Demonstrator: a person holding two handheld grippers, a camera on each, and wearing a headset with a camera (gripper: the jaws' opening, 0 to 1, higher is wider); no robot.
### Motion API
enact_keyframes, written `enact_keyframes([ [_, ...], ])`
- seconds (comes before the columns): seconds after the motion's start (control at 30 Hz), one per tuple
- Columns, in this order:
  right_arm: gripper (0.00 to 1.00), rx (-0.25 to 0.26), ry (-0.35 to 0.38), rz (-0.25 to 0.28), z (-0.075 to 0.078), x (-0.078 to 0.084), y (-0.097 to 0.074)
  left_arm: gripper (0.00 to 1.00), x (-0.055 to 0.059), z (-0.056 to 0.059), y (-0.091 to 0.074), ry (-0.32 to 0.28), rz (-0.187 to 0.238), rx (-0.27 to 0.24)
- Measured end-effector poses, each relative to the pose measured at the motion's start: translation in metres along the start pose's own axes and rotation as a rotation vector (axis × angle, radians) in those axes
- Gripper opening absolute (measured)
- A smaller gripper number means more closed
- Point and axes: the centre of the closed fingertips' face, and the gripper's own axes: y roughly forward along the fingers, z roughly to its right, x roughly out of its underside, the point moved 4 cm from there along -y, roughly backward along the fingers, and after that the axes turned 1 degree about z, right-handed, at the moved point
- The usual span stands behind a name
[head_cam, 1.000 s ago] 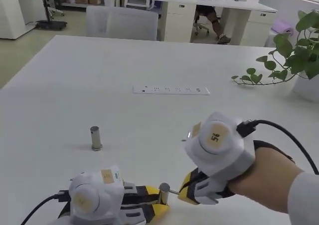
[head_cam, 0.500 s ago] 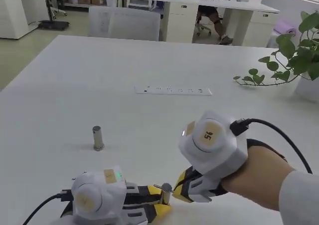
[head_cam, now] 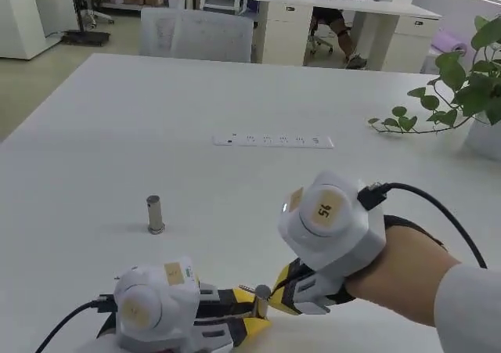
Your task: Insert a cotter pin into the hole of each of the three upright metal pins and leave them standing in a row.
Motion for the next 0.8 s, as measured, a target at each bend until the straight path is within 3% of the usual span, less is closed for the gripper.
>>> enact_keyframes([
  [0.27, 0.12, 0.0, 0.011, 0.003, -0.0024, 0.0051, -0.003, 0.11, -0.0002, 0.0001, 0.0004, -0.001, 0.001, 0.0],
  [0.43, 0.06, 0.0, -0.011, -0.012, -0.002, 0.0085, -0.003, 0.11, -0.0004, -0.0002, 0.0006, -0.001, 0.0, 0.0],
  [0.8, 0.05, 0.004, -0.018, 0.004, -0.0008, 0.0041, -0.0008, 0.11, -0.0007, -0.0011, 0.0005, -0.001, 0.0, 0.001],
])
